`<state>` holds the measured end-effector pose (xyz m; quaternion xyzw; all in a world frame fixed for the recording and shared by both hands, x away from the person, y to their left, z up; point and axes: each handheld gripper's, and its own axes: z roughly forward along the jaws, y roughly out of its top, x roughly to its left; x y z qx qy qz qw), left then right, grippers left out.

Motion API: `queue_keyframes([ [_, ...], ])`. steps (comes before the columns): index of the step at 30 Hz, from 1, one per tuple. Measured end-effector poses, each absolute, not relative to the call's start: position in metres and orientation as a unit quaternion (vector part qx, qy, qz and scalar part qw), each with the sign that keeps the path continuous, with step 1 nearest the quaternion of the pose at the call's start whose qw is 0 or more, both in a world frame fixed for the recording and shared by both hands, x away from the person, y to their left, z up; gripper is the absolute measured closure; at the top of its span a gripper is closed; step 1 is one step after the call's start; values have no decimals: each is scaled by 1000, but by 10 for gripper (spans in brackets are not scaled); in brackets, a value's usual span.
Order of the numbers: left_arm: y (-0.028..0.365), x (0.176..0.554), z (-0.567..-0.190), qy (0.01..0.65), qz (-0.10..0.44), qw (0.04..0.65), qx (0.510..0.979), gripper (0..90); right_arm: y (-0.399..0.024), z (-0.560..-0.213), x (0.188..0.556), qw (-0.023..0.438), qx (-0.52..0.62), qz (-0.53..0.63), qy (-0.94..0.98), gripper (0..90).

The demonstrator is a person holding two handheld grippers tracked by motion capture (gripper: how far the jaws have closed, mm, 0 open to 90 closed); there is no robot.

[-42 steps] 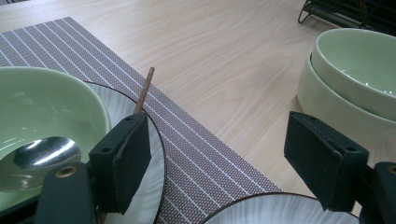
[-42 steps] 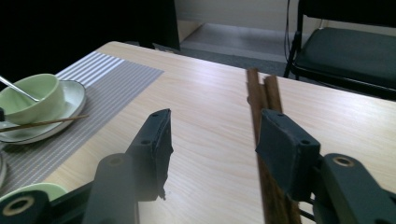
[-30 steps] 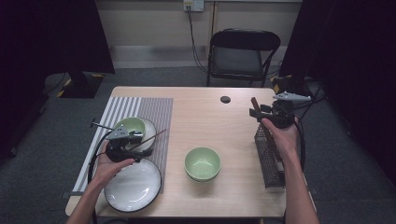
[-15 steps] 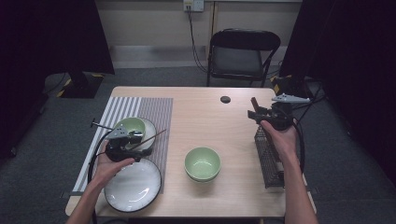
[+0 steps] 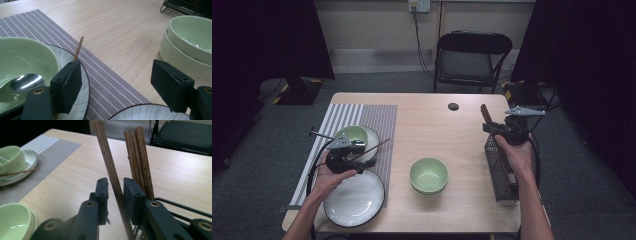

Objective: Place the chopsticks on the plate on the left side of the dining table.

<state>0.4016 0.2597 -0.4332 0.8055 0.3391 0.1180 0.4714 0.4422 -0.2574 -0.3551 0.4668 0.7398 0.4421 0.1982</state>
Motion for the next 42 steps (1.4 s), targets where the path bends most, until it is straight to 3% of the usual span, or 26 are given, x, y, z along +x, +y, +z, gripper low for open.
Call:
queue_keyframes([
  [11,260,402,-433,341,118,472,804,248,-263,-340,442,212,460,476,719,818],
  [42,262,400,-427,337,125,483,798,251,-267,-350,439,213,474,466,716,823],
])
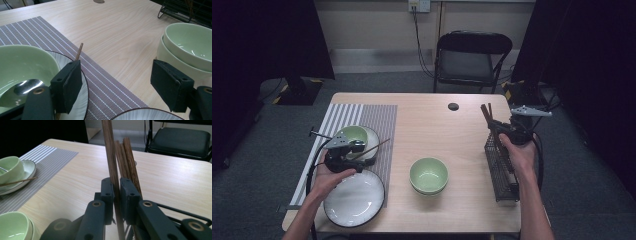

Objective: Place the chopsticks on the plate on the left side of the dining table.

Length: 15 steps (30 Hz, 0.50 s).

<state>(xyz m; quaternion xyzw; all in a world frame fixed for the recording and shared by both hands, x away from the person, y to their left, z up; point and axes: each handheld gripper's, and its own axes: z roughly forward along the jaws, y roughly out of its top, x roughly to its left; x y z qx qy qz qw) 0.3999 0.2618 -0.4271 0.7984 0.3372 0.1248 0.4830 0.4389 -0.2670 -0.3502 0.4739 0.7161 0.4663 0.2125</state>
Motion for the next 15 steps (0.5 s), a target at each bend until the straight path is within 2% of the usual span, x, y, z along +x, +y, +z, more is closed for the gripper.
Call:
queue_keyframes([
  [15,261,400,-428,335,126,478,802,254,-274,-331,435,230,444,517,695,844],
])
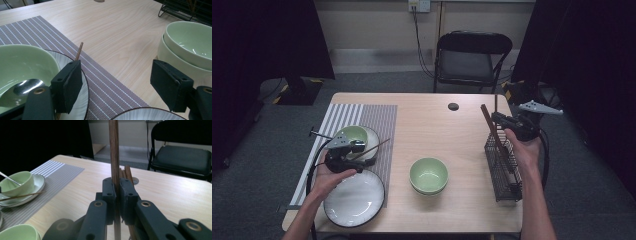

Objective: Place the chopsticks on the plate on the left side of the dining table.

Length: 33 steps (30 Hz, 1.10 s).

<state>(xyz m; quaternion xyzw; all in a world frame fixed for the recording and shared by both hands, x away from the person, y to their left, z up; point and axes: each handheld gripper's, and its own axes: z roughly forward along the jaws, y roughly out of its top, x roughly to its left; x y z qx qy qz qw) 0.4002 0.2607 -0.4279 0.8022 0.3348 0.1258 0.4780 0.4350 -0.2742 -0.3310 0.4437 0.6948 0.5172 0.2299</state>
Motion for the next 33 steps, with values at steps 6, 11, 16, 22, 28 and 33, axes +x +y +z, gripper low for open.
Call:
queue_keyframes([
  [6,260,400,-428,334,126,477,803,254,-272,-319,435,233,430,527,695,847],
  [11,260,400,-429,334,128,476,803,254,-271,-315,436,234,423,530,697,847],
  [16,260,401,-430,335,127,475,804,254,-268,-311,439,238,417,541,691,849],
  [22,259,400,-430,333,125,475,805,254,-262,-300,444,239,408,541,695,852],
  [28,257,400,-431,333,117,476,806,254,-261,-287,445,245,401,552,689,852],
  [33,254,399,-430,320,117,484,806,263,-255,-275,443,254,389,556,689,852],
])
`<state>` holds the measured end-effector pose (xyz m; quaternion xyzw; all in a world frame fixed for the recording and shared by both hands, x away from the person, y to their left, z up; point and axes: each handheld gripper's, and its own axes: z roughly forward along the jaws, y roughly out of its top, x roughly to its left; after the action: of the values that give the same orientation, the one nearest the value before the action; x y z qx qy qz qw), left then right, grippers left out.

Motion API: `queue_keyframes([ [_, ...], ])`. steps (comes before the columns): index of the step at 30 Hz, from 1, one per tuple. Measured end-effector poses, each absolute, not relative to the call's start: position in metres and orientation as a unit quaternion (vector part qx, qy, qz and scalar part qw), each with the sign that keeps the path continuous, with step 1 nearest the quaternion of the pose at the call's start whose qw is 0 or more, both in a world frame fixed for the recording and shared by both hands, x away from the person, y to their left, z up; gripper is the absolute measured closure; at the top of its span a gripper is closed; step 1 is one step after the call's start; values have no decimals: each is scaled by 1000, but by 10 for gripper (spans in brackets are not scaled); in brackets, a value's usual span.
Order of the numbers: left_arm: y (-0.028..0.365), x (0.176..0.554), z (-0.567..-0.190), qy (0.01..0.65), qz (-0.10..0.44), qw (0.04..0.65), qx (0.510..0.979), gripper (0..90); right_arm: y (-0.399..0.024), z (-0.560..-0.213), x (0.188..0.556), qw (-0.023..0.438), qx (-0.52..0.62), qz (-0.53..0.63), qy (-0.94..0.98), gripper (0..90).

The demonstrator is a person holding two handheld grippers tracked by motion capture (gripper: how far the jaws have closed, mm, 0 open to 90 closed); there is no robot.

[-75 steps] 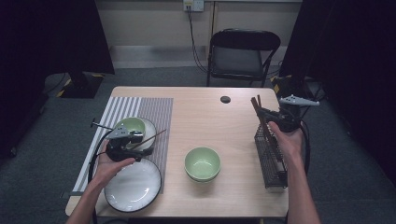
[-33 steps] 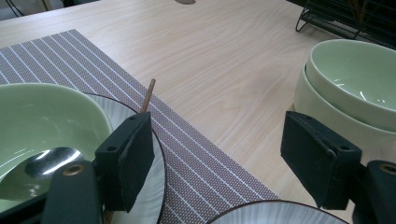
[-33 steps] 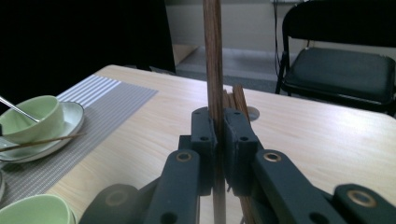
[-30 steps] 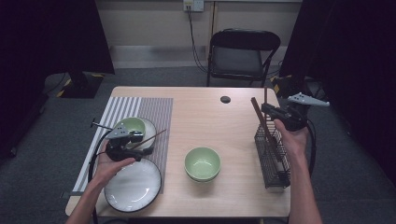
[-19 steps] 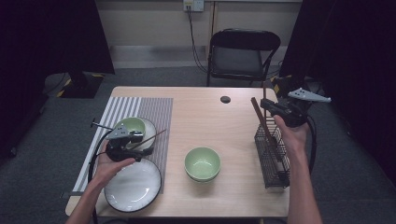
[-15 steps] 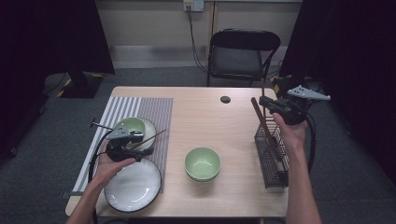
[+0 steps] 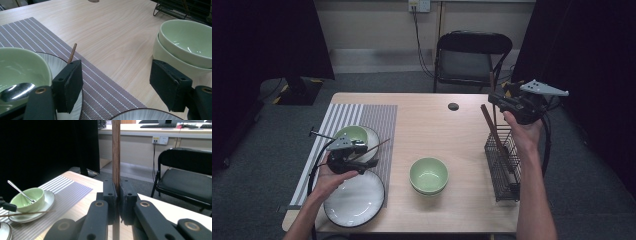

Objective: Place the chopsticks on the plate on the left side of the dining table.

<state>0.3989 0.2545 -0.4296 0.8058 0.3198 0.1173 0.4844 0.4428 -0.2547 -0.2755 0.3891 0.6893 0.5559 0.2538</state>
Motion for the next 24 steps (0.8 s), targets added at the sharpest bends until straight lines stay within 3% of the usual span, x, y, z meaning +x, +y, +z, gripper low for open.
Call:
queue_keyframes([
  [8,252,399,-428,321,114,486,805,261,-240,-270,439,252,375,567,689,852],
  [24,233,401,-421,318,97,506,796,286,-200,-289,434,206,353,577,707,852],
])
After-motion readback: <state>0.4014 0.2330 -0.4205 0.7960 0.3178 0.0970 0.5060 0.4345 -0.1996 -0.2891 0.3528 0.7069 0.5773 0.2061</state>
